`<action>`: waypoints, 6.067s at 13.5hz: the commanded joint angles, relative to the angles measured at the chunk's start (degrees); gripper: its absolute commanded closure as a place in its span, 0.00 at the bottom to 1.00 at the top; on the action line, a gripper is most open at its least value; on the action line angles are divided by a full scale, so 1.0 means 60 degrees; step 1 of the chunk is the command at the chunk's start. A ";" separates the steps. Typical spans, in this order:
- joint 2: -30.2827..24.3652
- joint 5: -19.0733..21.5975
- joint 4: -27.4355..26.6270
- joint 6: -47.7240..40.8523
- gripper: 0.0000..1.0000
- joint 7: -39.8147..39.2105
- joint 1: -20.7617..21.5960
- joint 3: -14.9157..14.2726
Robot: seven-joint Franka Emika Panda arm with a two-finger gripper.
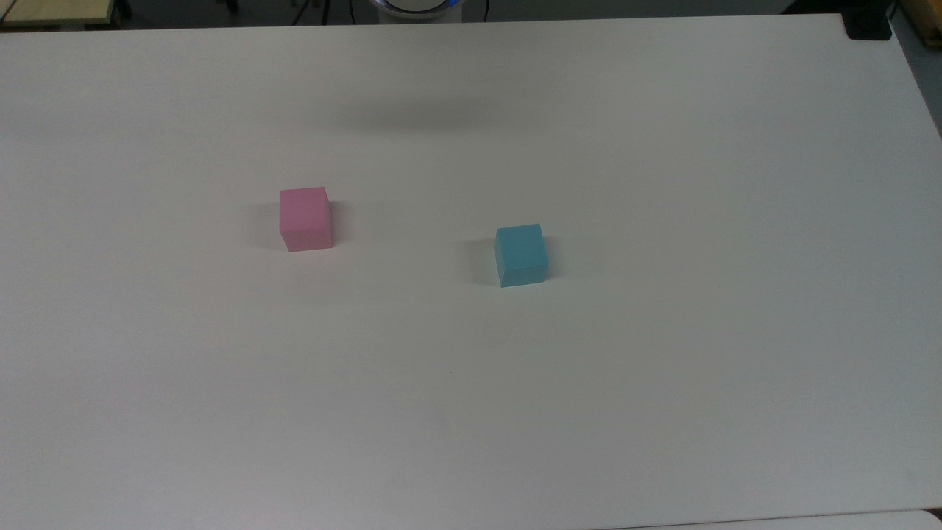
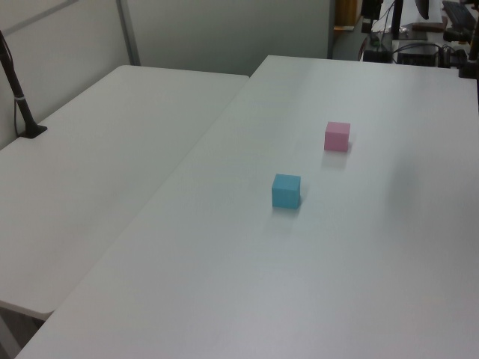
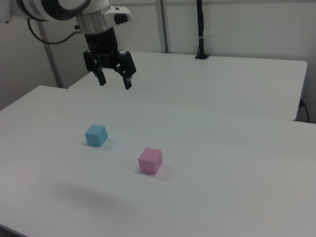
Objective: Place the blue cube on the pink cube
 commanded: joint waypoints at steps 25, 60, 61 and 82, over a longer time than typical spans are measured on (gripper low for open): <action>0.0043 0.0134 0.0465 -0.0224 0.00 -0.0001 -0.0031 -0.0102; 0.4274 0.0486 -0.0648 0.4668 0.00 0.3280 0.3836 0.0044; 0.4377 0.0471 -0.0648 0.4668 0.00 0.3280 0.3836 0.0044; 0.3693 -0.0246 -0.0560 0.3998 0.35 0.4864 0.3764 -0.0117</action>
